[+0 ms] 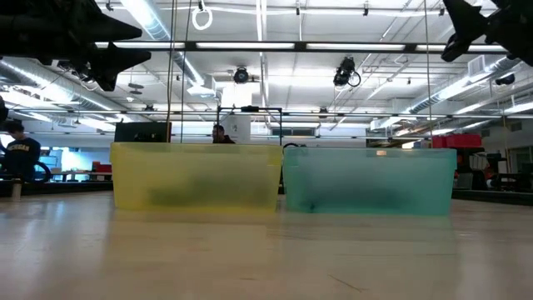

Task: Pick & Place USB Port
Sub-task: Return to Home Position

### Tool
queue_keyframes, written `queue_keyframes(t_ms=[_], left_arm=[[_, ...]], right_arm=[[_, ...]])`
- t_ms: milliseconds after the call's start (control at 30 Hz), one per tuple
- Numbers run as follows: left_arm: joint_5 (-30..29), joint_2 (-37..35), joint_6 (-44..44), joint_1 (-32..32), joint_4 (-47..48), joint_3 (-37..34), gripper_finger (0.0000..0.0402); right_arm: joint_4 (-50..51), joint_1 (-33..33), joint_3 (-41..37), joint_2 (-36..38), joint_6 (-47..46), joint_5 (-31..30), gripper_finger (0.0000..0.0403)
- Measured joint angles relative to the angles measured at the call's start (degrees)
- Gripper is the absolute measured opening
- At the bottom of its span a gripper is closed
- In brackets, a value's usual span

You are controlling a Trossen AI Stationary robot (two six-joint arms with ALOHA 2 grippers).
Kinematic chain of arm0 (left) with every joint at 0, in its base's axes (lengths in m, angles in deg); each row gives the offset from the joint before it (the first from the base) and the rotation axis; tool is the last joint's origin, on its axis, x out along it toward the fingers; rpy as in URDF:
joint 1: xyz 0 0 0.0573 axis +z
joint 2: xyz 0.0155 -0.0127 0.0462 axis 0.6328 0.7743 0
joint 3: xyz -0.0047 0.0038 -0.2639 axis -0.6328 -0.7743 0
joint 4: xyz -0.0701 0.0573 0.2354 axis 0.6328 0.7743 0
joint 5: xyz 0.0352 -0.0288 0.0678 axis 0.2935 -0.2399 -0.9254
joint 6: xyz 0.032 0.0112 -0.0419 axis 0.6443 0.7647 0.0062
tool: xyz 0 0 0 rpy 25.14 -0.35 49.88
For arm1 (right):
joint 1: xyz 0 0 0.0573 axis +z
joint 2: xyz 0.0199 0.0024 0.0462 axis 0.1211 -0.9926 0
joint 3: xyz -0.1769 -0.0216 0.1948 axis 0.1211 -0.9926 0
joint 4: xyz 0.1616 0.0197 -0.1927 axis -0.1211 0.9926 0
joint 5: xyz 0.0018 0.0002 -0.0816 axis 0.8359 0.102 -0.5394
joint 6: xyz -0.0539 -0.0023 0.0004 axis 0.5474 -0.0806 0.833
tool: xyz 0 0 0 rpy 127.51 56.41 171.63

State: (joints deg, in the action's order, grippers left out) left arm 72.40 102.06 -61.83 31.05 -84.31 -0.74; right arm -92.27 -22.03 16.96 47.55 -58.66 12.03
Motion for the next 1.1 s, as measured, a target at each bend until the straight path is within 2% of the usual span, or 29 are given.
queue_keyframes(t_ms=[600,733,867,933,1100], left_arm=[[0.0,-0.5,0.0,0.0,0.1,0.0,0.0220],[0.2,-3.6,0.0,1.4,0.2,0.0,0.0220],[0.4,-8.7,0.0,4.0,0.3,0.0,0.0220],[0.4,-12.2,0.0,5.7,0.3,0.0,0.0220],[0.5,-13.0,0.0,9.4,-5.8,0.1,0.0220]], right_arm=[[1.3,0.0,0.0,-0.6,0.3,-1.8,0.0174],[4.9,0.1,0.0,-0.7,10.2,-2.9,0.0174],[11.4,0.8,0.0,-1.3,20.2,-0.2,0.0174],[15.3,1.6,0.0,-2.1,24.0,-1.2,0.0174],[23.0,4.5,-0.1,-5.4,22.5,-8.9,0.0174]])
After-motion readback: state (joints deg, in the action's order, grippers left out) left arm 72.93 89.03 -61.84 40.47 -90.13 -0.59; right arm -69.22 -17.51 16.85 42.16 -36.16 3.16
